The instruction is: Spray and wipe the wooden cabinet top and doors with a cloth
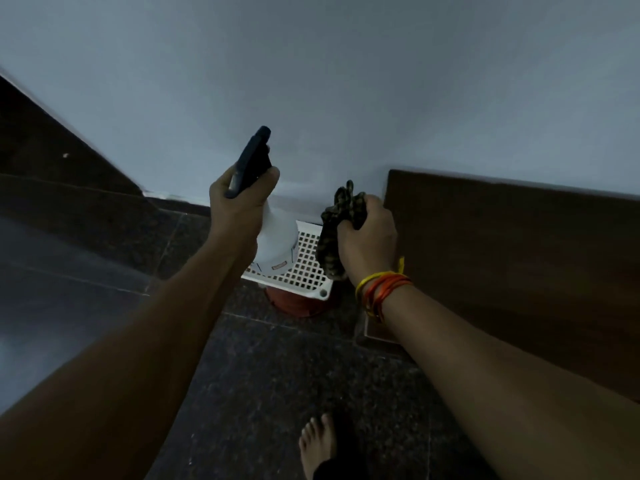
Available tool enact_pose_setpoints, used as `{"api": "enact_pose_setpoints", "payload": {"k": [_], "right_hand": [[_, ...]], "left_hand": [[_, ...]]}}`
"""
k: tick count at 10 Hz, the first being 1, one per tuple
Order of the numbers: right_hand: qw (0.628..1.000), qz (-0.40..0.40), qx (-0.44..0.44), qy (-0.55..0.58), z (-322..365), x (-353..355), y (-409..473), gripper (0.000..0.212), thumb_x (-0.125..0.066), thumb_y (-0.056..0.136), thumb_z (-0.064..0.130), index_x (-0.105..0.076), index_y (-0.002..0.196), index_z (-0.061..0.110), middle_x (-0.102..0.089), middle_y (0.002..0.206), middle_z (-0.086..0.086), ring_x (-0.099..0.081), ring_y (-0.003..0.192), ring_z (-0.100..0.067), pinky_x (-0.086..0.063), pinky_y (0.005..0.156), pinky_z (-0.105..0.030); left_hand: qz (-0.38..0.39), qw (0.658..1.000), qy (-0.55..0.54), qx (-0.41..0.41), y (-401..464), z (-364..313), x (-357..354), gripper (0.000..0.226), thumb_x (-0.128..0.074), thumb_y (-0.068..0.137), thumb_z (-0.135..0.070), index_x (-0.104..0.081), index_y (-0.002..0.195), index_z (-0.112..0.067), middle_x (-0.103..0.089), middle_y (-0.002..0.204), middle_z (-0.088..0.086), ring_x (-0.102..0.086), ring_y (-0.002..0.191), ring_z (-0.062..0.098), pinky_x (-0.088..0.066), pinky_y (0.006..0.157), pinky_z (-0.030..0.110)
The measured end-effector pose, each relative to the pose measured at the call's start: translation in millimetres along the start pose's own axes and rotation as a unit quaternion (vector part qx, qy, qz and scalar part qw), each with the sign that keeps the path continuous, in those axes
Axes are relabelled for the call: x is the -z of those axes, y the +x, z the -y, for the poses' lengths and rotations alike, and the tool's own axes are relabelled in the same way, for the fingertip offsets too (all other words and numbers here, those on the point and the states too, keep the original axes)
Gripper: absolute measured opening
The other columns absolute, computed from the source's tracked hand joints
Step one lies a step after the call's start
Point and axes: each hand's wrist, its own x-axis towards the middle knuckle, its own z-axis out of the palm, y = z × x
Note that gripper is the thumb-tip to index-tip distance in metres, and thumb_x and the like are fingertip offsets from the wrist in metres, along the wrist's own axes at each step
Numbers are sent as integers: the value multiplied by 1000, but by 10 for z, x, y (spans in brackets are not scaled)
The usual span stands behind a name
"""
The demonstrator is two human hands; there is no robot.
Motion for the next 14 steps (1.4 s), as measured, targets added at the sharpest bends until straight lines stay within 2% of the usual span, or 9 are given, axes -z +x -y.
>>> {"api": "enact_pose_setpoints", "payload": {"k": [1, 3, 7, 8, 10, 11, 12, 13, 14], "right_hand": [[999, 0, -34, -4, -70, -452, 113, 33, -56, 83, 9, -56, 116, 6, -58, 112, -16, -56, 103, -32, -48, 88, -38], [995, 3, -96, -40, -340, -1073, 359, 31, -53, 83, 7, -58, 114, 8, -58, 115, -15, -57, 103, -31, -43, 82, -27], [977, 43, -188, -89, -866, -1710, 650, 33, -53, 85, 8, -55, 118, 10, -58, 121, -15, -54, 114, -33, -47, 98, -45], [969, 72, -217, -94, -964, -1755, 673, 41, -50, 89, 9, -51, 130, 13, -54, 130, -14, -51, 119, -32, -44, 103, -42], [951, 149, -243, -117, -1028, -1742, 673, 53, -51, 91, 11, -38, 143, 16, -42, 144, -13, -40, 132, -32, -34, 110, -37], [955, 155, -226, -113, -994, -1693, 635, 53, -51, 90, 11, -39, 142, 16, -45, 142, -13, -42, 130, -32, -35, 110, -37], [959, 152, -215, -109, -951, -1619, 590, 51, -51, 87, 13, -44, 137, 21, -50, 136, -11, -48, 125, -32, -40, 106, -42], [967, 140, -180, -112, -895, -1504, 533, 53, -51, 87, 14, -43, 139, 21, -50, 137, -9, -48, 125, -30, -42, 105, -43], [977, 121, -141, -107, -824, -1332, 507, 49, -51, 89, 14, -46, 137, 17, -52, 134, -9, -49, 124, -27, -42, 105, -41]], "left_hand": [[-10, 999, 0, 34, 296, 263, 181, 10, -70, 88, -15, -69, 93, -23, -57, 83, 4, -51, 72, 10, -41, 63, 20], [-36, 998, -15, 52, 702, 809, 296, 25, -68, 89, -7, -66, 113, 2, -60, 75, -6, -59, 61, -11, -44, 59, 5], [-28, 996, -24, 77, 1061, 1555, 312, 13, -66, 92, -14, -69, 104, -13, -59, 73, -9, -58, 68, -8, -45, 63, 10], [-17, 997, -11, 71, 1093, 1625, 312, 11, -65, 93, -16, -69, 102, -14, -58, 64, -18, -56, 66, -7, -44, 62, 11], [0, 998, 55, 34, 922, 1656, 349, 12, -62, 94, -19, -62, 91, -30, -52, 70, -3, -52, 58, -6, -42, 55, 7], [17, 998, 38, 42, 778, 1724, 397, 21, -62, 94, -17, -61, 109, -33, -65, 96, -10, -63, 91, -9, -52, 83, 15], [15, 997, 45, 52, 722, 1767, 437, 45, -65, 90, -27, -54, 133, -19, -64, 123, 0, -62, 114, 10, -53, 96, 39], [15, 993, 98, 64, 700, 1827, 504, 69, -72, 83, -40, -43, 143, -20, -59, 121, -3, -58, 110, 1, -52, 95, 41], [-14, 985, 138, 106, 551, 1859, 544, 78, -77, 68, -61, -45, 134, -34, -50, 137, 1, -50, 128, 17, -47, 103, 49]]}}
